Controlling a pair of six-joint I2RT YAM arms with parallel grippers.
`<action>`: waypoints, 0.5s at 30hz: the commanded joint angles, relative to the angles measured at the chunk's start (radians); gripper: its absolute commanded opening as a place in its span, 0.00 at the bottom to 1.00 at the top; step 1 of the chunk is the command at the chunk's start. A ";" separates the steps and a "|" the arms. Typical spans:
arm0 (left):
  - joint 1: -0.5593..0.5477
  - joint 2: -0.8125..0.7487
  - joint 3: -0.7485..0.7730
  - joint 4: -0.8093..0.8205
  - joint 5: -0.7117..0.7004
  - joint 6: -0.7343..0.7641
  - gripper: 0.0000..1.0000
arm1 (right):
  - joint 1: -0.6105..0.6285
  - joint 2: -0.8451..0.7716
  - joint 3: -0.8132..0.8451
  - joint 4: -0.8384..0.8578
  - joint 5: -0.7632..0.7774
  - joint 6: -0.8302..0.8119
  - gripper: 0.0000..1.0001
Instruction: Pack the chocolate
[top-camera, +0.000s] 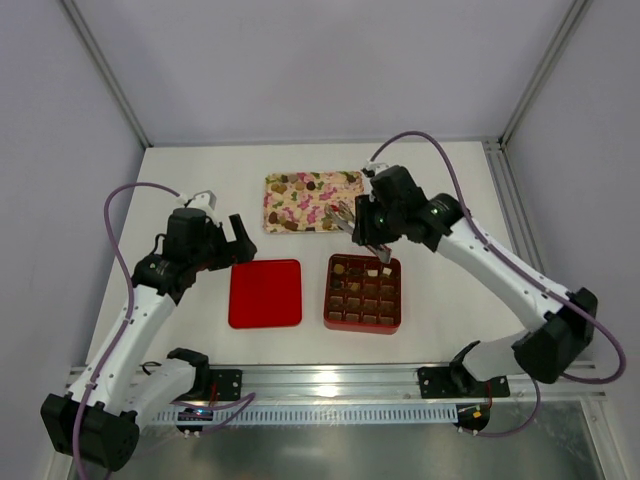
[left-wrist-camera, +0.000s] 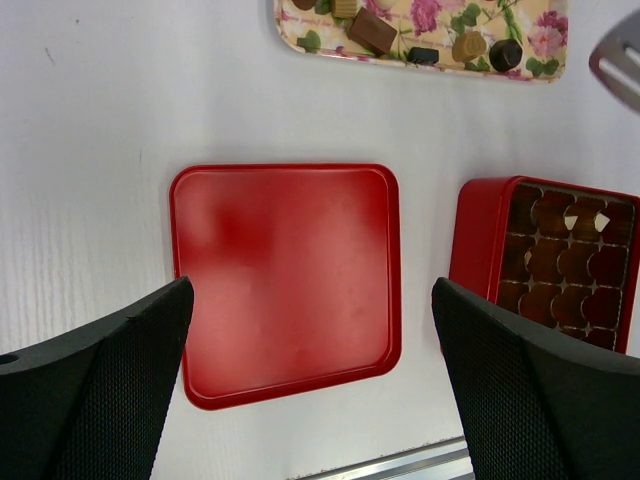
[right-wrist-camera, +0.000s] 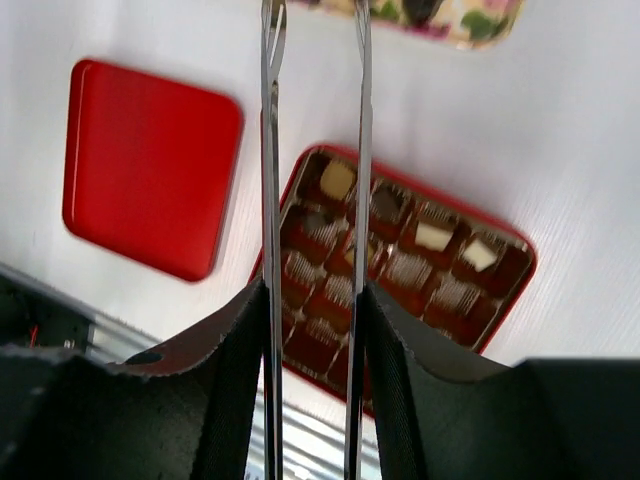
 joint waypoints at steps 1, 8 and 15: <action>0.004 0.001 0.024 0.007 -0.005 0.001 1.00 | -0.062 0.174 0.195 0.094 0.004 -0.090 0.44; 0.004 -0.002 0.024 0.007 -0.004 0.003 1.00 | -0.114 0.506 0.507 0.025 0.041 -0.138 0.44; 0.006 -0.002 0.026 0.012 0.008 0.003 1.00 | -0.130 0.560 0.532 -0.004 0.052 -0.153 0.45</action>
